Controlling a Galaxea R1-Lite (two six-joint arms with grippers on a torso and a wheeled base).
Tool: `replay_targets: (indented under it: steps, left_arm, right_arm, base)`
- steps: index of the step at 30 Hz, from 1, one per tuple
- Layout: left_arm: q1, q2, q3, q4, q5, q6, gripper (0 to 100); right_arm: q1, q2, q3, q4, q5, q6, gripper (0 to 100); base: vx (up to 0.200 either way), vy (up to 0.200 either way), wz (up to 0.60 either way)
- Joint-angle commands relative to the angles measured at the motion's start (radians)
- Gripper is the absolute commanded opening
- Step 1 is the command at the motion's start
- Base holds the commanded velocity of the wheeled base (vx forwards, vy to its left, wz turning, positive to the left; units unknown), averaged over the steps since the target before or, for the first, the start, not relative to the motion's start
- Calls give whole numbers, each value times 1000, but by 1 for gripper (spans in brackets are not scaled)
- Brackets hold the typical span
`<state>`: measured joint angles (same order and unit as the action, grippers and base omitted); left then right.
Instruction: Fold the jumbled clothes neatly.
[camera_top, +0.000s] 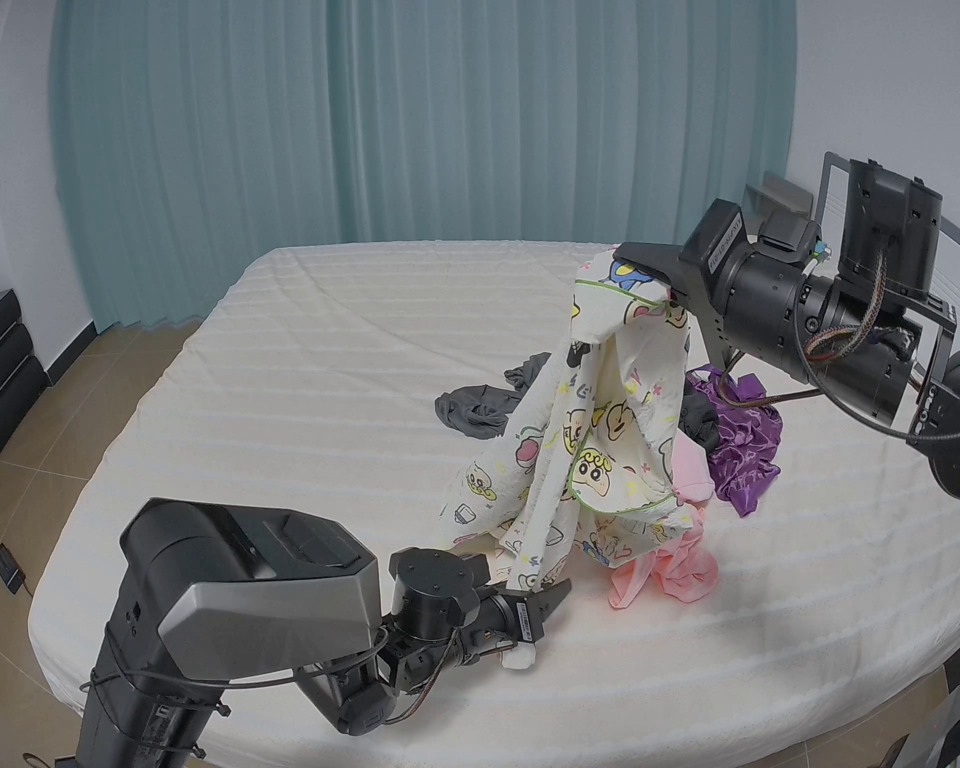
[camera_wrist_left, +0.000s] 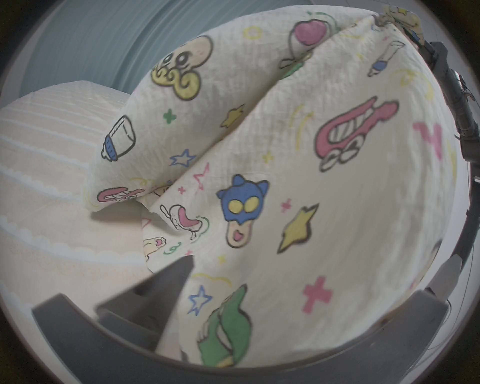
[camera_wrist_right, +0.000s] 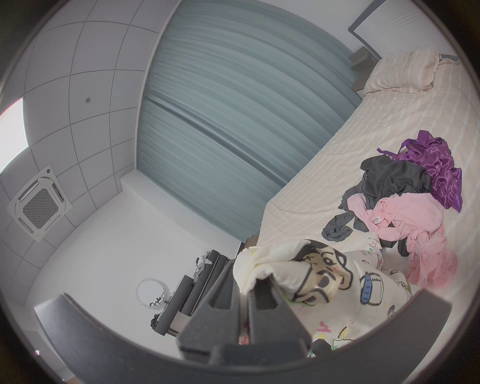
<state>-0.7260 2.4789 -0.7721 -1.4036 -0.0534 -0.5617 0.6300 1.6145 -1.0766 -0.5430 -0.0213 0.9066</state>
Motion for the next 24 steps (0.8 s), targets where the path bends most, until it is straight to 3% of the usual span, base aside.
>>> replay_targets:
  steps: [1, 5, 10, 15, 20, 24]
  left_arm:
    - [36, -32, 28, 0, 6, -9, 0]
    - [76, -118, 93, 0, 17, -10, 0]
    - [168, -330, 159, 0, 170, -6, 0]
    - [264, -495, 131, 12, 222, 69, 0]
    - [300, -661, 56, 78, 285, 115, 0]
    - [298, -761, 31, 156, 291, 117, 0]
  right_arm:
    - [-50, -4, 38, 0, 1, 15, 0]
    - [-89, -16, 73, 5, 3, 34, 0]
    - [-170, 24, 178, 32, 11, 37, 0]
    - [-179, 87, 219, 67, 12, 64, 0]
    - [-200, 38, 96, 46, -17, 98, 0]
    - [-197, -51, 23, 52, -6, 97, 0]
  base:
    - [0, 0, 0]
    - [0, 0, 0]
    - [0, 0, 0]
    - [0, 0, 0]
    - [0, 0, 0]
    - [0, 0, 0]
